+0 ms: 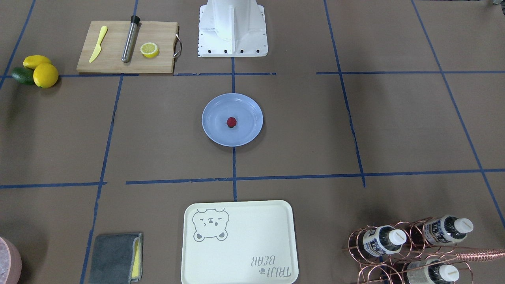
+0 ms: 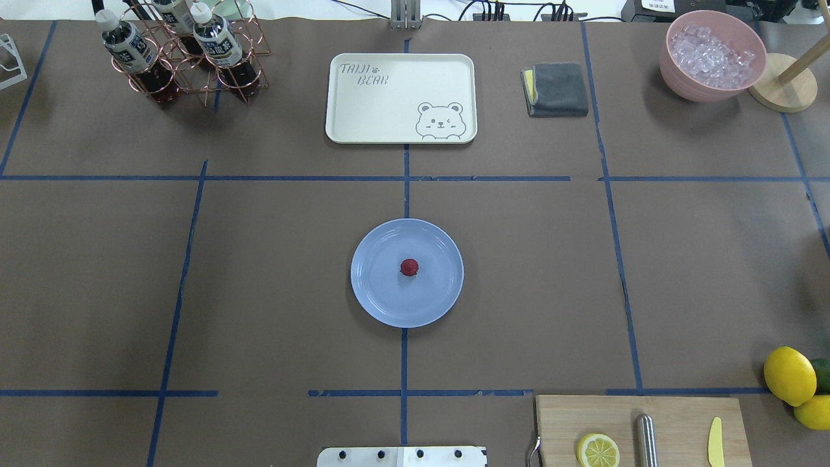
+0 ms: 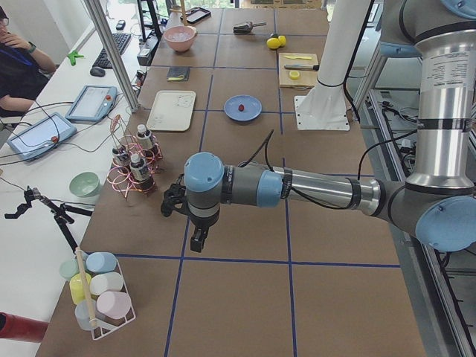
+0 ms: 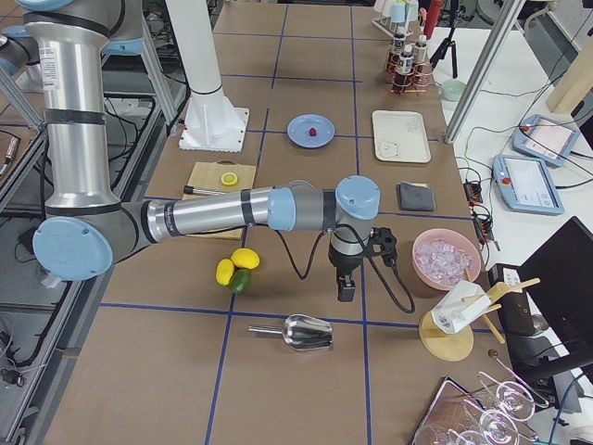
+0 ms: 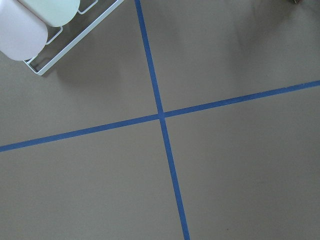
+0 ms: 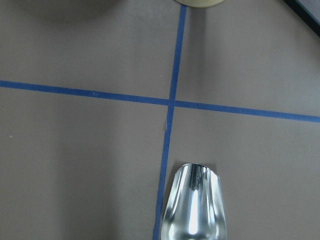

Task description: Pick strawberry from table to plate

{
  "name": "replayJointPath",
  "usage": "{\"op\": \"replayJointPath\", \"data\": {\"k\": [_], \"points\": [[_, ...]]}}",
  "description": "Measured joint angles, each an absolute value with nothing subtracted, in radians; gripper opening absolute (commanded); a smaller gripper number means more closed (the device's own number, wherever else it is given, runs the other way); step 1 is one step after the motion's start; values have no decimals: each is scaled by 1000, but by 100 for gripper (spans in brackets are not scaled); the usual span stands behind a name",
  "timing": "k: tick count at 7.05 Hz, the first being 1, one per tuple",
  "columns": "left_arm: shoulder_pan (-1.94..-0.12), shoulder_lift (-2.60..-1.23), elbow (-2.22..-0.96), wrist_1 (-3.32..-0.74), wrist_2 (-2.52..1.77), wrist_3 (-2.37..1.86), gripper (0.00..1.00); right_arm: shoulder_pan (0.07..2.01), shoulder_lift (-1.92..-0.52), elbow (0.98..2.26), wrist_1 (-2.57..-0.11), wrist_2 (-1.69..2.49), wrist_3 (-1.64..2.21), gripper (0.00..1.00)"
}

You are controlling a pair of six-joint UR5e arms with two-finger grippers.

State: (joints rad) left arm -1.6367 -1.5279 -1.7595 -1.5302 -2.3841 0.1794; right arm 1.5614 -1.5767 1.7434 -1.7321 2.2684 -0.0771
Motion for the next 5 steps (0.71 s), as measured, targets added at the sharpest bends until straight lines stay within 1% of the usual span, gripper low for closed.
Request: {"op": "replayJointPath", "data": {"k": [2,5], "points": [[-1637,-1528,-1760,-1532,-2386,179,100,1609,-1622,1747,-1734,2291,-90,100],[-1637,-1527,-1758,-1532,-2387,179,100,1624,-1670,1755,-1731,2300,-85,100]]}}
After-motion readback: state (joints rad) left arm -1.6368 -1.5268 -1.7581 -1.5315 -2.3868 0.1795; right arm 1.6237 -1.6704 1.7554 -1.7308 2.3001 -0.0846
